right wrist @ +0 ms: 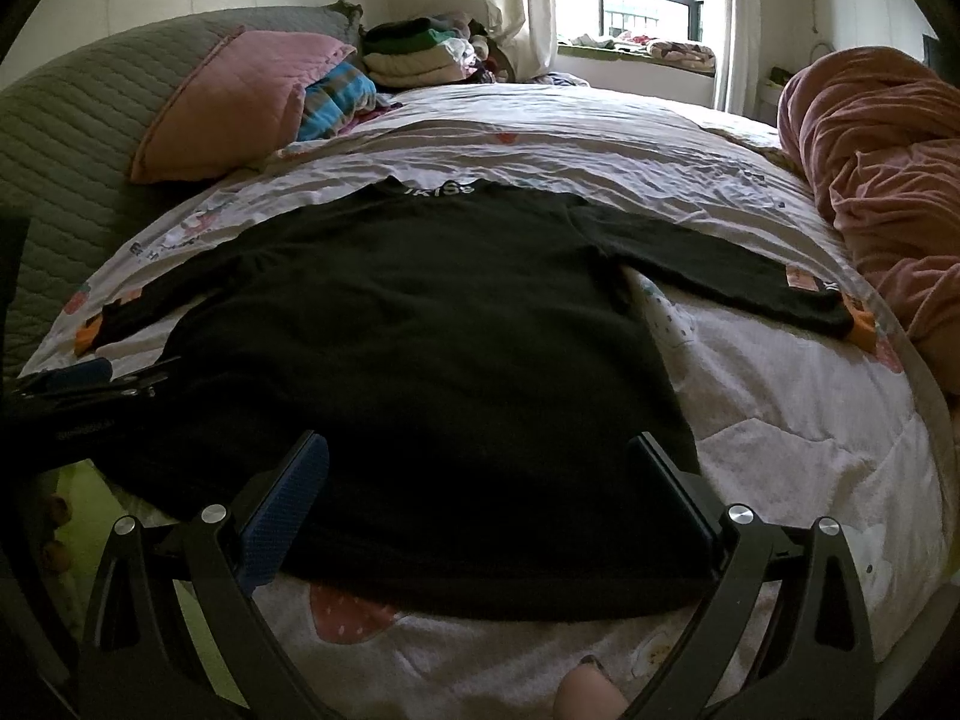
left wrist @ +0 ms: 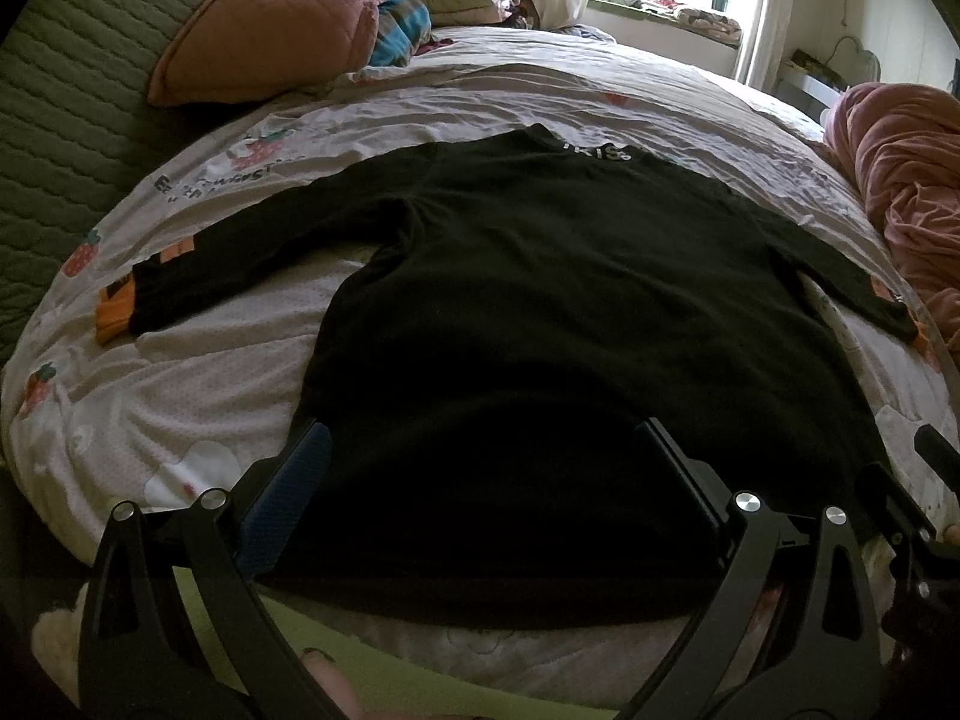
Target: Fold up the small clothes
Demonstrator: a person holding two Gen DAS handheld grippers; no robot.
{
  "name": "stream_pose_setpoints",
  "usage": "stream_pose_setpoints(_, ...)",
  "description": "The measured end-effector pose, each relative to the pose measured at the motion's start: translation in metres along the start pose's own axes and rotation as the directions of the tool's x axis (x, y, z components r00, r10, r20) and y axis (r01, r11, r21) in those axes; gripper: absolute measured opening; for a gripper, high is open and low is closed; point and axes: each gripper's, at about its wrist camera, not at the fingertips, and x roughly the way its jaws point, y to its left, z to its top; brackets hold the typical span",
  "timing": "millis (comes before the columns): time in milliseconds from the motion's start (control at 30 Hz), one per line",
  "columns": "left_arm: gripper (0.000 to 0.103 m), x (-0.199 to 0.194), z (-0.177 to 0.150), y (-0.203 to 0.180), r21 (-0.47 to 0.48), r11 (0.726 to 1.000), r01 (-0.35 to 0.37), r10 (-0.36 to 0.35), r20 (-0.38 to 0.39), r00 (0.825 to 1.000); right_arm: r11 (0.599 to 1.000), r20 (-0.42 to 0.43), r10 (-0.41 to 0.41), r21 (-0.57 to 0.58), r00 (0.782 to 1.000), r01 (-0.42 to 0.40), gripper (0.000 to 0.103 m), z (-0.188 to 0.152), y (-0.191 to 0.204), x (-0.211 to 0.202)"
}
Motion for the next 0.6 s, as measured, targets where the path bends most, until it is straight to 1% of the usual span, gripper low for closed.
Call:
stream_pose_setpoints(133,0.094,0.000,0.003,0.000,-0.001,1.000,-0.002,0.002,0.000,1.000,1.000,0.000,0.006,-0.002,1.000,-0.006,0.099,0.004,0.000,0.003)
stream_pose_setpoints(300,0.094,0.006,0.017,0.000,-0.005,1.000,-0.010,0.010,0.000,1.000,1.000,0.006,0.017,0.001,1.000,-0.017,0.099,0.014,0.000,0.010)
stream_pose_setpoints(500,0.094,0.011,0.037,0.000,-0.007,1.000,-0.021,0.021,0.013,1.000,0.999,0.031,0.038,-0.008,0.999,-0.038,0.099,0.034,0.002,0.017)
stream_pose_setpoints(600,0.094,0.016,0.050,-0.002,-0.002,1.000,-0.019,0.019,0.008,1.000,0.999,0.048,0.041,-0.001,0.998,-0.041,0.099,0.048,-0.001,0.022)
